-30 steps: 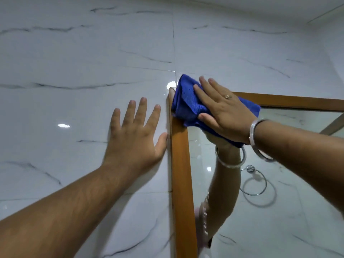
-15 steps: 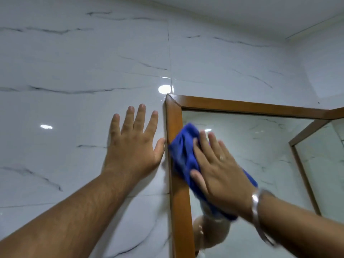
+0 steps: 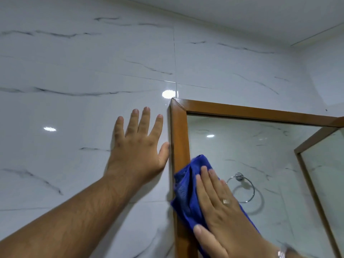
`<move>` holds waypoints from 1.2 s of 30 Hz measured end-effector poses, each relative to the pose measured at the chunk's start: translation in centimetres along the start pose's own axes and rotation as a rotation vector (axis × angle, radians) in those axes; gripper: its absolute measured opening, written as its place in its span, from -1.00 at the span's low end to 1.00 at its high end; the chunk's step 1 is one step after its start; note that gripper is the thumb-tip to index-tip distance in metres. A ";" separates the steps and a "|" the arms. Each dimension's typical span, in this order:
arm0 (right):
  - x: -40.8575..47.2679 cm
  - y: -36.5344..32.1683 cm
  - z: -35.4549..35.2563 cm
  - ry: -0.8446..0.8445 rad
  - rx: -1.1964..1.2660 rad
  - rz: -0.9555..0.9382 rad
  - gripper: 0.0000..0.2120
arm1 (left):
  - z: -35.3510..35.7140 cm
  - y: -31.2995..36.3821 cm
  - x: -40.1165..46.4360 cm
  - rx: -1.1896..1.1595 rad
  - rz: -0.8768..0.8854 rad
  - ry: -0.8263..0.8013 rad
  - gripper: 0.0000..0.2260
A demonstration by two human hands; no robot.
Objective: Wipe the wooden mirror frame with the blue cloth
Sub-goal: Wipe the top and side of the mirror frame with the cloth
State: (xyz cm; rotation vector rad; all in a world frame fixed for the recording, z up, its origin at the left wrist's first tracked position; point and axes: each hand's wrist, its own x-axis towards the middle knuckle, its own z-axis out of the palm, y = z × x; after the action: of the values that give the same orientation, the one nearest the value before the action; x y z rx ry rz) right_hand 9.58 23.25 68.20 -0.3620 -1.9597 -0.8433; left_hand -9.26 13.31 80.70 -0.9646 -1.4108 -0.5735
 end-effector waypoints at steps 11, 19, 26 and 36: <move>15.0 6.7 -4.5 0.186 -0.104 0.118 -0.37 | 0.0 0.0 -0.2 0.014 -0.013 0.005 -0.34; 0.1 0.6 0.5 0.079 -0.014 0.004 -0.25 | 0.1 0.0 -0.3 0.021 -0.002 -0.004 -0.33; 4.8 5.2 -1.9 0.008 -0.084 -0.163 -0.34 | 0.2 0.2 -0.3 0.027 -0.014 -0.011 -0.31; 7.8 4.2 -2.4 0.123 0.120 0.021 -0.33 | 0.1 0.1 -0.5 0.034 -0.010 -0.029 -0.31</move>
State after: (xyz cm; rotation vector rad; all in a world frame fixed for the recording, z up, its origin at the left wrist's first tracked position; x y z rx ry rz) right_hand 9.52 23.93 77.39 -0.2538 -1.8790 -0.7140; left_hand -9.25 13.33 80.22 -0.9432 -1.4472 -0.5433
